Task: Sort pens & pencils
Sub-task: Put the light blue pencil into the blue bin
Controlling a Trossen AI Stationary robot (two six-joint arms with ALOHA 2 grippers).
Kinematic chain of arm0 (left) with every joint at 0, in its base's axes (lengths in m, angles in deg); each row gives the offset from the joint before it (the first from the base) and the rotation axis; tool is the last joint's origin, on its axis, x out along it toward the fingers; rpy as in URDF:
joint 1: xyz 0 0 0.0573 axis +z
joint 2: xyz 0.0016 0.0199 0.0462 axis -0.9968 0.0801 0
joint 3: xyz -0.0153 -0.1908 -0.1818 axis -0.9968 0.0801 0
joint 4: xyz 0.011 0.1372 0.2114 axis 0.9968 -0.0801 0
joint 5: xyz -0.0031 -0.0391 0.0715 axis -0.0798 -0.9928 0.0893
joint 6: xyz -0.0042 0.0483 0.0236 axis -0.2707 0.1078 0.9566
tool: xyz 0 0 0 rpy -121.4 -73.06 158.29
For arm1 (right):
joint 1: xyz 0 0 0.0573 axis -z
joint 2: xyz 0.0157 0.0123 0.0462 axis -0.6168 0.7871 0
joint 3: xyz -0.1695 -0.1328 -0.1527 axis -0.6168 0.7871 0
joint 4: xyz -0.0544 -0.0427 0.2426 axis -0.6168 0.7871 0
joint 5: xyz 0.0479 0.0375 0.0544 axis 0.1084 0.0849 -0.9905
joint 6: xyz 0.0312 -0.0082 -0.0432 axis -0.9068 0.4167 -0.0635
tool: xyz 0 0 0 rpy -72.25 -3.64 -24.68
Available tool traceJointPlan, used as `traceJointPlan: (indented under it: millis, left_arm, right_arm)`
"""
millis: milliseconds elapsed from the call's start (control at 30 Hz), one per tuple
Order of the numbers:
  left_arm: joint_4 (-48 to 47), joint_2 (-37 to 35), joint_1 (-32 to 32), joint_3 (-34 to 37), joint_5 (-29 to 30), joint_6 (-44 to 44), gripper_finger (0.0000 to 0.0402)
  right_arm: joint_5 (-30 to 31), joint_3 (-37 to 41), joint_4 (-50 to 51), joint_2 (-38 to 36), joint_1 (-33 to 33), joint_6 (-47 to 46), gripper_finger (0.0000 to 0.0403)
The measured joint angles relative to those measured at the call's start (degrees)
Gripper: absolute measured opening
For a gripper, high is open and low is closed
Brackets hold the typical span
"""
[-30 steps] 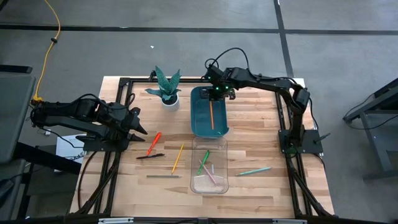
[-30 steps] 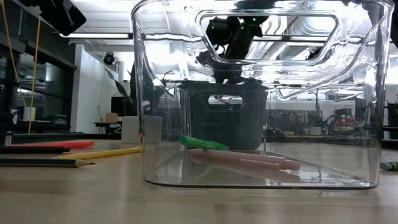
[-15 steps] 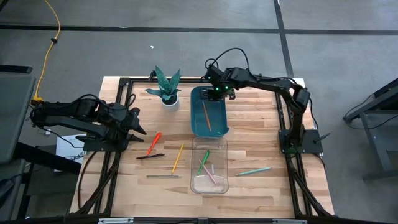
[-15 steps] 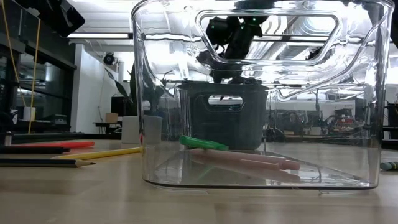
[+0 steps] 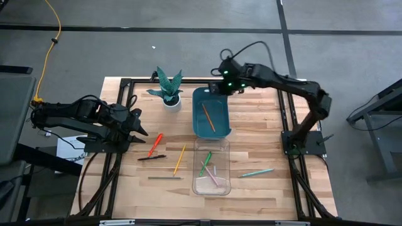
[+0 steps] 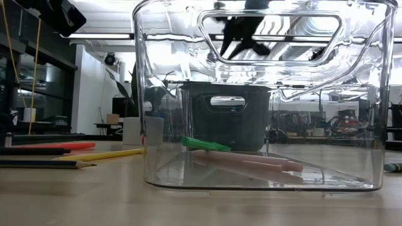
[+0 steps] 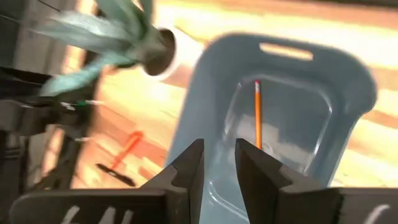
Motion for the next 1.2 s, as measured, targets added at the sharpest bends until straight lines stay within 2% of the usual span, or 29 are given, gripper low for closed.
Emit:
traceJointPlan:
  millis: [133, 300, 467, 600, 767, 867, 1000, 1200]
  left_arm:
    - [0.00, 0.00, 0.00, 0.02, -0.39, -0.41, 0.0145]
    - [0.00, 0.00, -0.02, 0.00, -0.87, -0.65, 0.0145]
    - [0.02, 0.00, 0.00, 0.00, -0.83, -0.65, 0.0145]
    - [0.07, 0.02, -0.02, 0.00, -0.36, -1.14, 0.0145]
    - [0.55, 0.02, -0.02, 0.01, -0.16, -3.28, 0.0145]
    - [0.89, 0.04, 0.00, 0.00, -0.14, -4.33, 0.0145]
    - [0.90, 0.02, -0.02, 0.00, 0.12, -6.04, 0.0145]
    - [0.90, 0.04, -0.01, 0.01, 0.50, -7.52, 0.0145]
  right_arm:
    - [2.16, 0.00, -0.03, -6.86, -0.64, 0.87, 0.0083]
    - [9.83, 0.73, -1.25, -15.33, -4.13, 2.47, 0.0083]
    - [11.92, 8.05, -4.26, -22.12, -9.80, 0.82, 0.0083]
    - [14.44, 19.21, -9.91, -29.01, -13.90, -4.94, 0.0083]
    - [16.29, 34.72, -21.84, -37.85, -20.17, -14.48, 0.0083]
    - [19.08, 41.44, -23.91, -41.78, -24.85, -21.71, 0.0083]
    - [21.84, 46.05, -24.54, -44.01, -32.70, -30.71, 0.0083]
    - [25.62, 46.53, -20.94, -42.40, -44.99, -41.09, 0.0083]
